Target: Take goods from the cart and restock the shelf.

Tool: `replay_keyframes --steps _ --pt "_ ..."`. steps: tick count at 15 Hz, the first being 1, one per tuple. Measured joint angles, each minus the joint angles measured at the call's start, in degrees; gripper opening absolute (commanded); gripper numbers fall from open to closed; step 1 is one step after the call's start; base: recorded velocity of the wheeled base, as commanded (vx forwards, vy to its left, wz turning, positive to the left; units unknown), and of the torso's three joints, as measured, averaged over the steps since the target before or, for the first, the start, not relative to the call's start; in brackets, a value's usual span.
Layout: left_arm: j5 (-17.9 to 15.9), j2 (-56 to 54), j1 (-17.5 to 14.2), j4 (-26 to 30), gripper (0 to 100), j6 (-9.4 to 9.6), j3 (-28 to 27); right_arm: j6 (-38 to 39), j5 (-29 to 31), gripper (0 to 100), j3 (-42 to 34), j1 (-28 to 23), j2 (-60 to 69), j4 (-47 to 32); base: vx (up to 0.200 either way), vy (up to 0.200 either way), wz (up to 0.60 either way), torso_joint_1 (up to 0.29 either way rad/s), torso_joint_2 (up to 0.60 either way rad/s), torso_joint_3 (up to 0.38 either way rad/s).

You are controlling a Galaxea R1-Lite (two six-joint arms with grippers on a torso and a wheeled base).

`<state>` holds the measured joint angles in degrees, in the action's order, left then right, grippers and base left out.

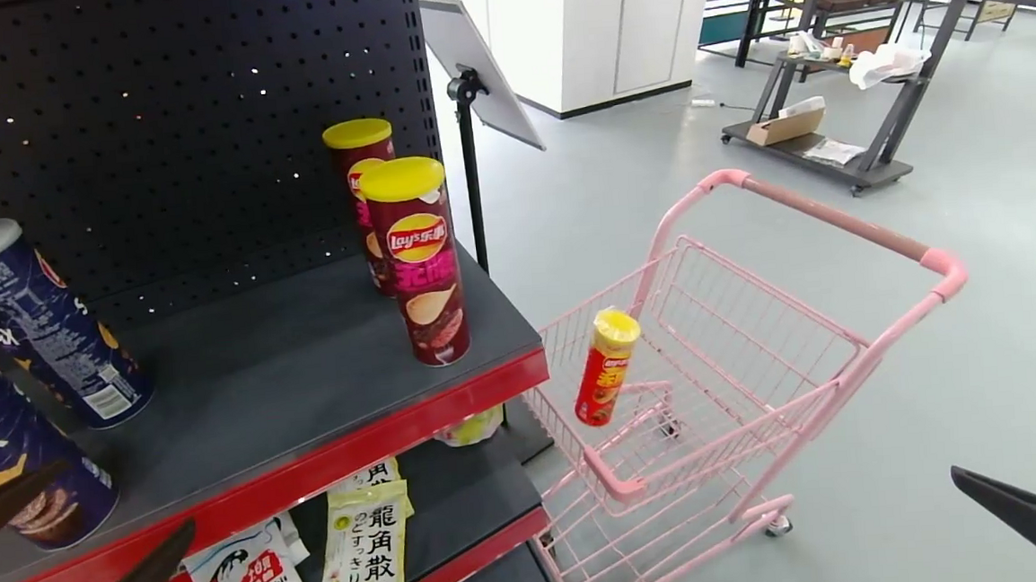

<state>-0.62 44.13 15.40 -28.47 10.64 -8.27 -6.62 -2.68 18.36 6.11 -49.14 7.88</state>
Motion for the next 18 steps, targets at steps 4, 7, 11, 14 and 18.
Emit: replay_keyframes --steps 4,7,11,14,18 --pt "0.0 -0.6 0.0 0.1 100 0.0 0.1 0.0 0.0 100 -0.6 -0.3 -0.1 0.0 0.0 0.0 0.0 -0.143 0.36 0.22" --pt "0.0 -1.1 0.0 0.1 100 -0.02 0.2 0.0 0.0 100 -1.1 -0.4 -0.1 0.0 0.0 0.0 0.0 -0.145 0.38 0.243" --pt "0.0 -2.6 0.0 2.9 100 0.0 0.3 -0.1 0.0 100 -1.1 -0.3 -0.4 0.0 0.0 0.0 0.0 -0.17 0.48 0.3" --pt "0.0 -4.7 0.0 5.7 100 -0.02 0.2 -0.3 -0.1 100 -0.7 -0.1 -1.7 0.1 0.0 0.0 0.0 -0.185 0.54 0.36" --pt "-0.1 -5.4 0.0 5.8 100 0.0 -0.4 -0.2 -0.3 100 1.5 0.1 -5.2 0.5 0.0 0.0 0.0 -0.127 0.44 0.303"
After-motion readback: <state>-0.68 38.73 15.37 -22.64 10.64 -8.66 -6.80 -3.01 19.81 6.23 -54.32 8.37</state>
